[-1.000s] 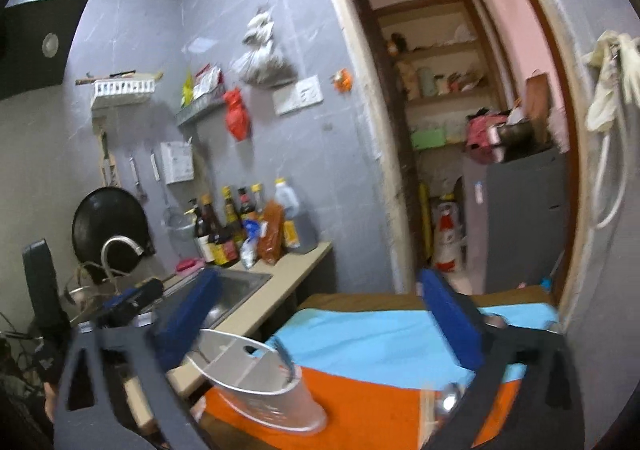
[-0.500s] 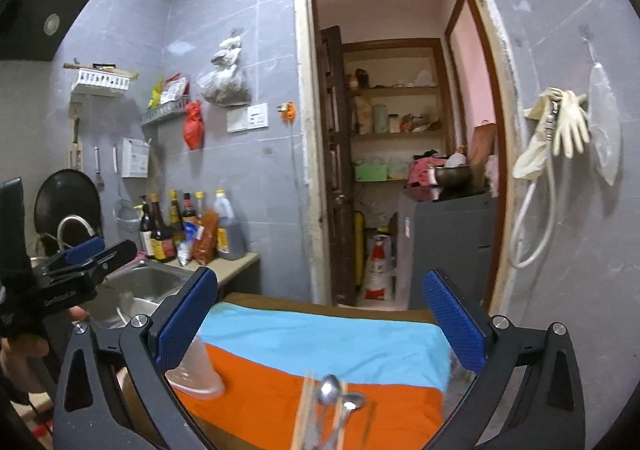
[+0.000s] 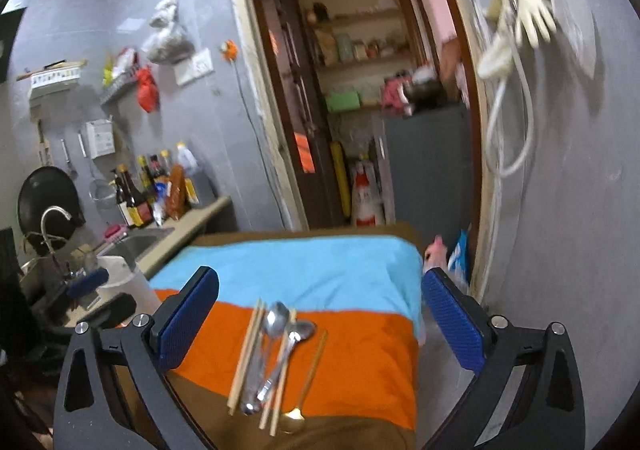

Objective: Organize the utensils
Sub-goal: 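Withdraw both tools from the caddy back toward the utensils, then grasp a wooden chopstick with the left tool while the right tool grasps the gold spoon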

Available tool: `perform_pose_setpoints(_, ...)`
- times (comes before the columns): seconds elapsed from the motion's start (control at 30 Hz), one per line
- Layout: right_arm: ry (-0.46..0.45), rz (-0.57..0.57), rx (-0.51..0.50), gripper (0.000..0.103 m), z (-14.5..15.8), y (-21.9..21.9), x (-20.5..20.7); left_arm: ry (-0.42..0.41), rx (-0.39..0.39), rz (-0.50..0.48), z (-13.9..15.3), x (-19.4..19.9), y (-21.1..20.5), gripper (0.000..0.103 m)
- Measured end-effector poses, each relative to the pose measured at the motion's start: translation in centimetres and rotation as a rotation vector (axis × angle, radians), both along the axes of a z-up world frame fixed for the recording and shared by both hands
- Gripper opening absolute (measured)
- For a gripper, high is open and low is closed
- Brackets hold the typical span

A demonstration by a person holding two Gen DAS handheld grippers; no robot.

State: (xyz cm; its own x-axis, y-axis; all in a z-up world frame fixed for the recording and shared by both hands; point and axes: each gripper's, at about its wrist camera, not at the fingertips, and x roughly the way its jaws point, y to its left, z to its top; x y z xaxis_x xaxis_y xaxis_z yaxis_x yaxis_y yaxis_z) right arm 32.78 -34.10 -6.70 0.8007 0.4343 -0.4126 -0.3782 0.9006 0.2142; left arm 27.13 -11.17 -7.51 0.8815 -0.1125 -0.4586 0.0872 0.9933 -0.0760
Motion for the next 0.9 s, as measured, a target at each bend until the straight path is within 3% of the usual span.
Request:
perform_pose_setpoints(0.1,0.068,0.006,-0.008,0.079,-2.0,-0.2,1.4,0.089,-0.019,0.021,-2.1,1.7,-0.6,0.098)
perform_pose_setpoints(0.23,0.162,0.020,-0.011,0.065,-5.0,0.1,2.8,0.164,-0.029,0.046,-4.4,3.5,-0.6,0.094)
perform_pose_setpoints(0.27,0.186,0.024,-0.015,0.058,-5.8,0.3,3.1,0.188,-0.037,0.045,-4.9,4.2,-0.5,0.088)
perform_pose_setpoints(0.47,0.290,0.070,-0.049,0.042,-9.2,1.9,3.9,0.331,-0.075,0.011,-7.8,7.0,0.3,0.050)
perform_pose_setpoints(0.53,0.311,0.090,-0.067,0.039,-9.8,2.6,4.2,0.383,-0.101,-0.017,-8.6,8.0,0.7,0.036)
perform_pose_setpoints(0.6,0.329,0.106,-0.073,0.038,-10.3,3.1,4.5,0.422,-0.113,-0.026,-9.3,8.7,0.9,0.029)
perform_pose_setpoints(0.77,0.379,0.135,-0.089,0.038,-11.7,4.3,5.4,0.475,-0.133,-0.040,-10.2,9.9,1.2,0.024)
perform_pose_setpoints(0.9,0.400,0.137,-0.111,0.037,-12.2,5.0,6.1,0.486,-0.107,-0.045,-10.3,10.6,0.9,0.021)
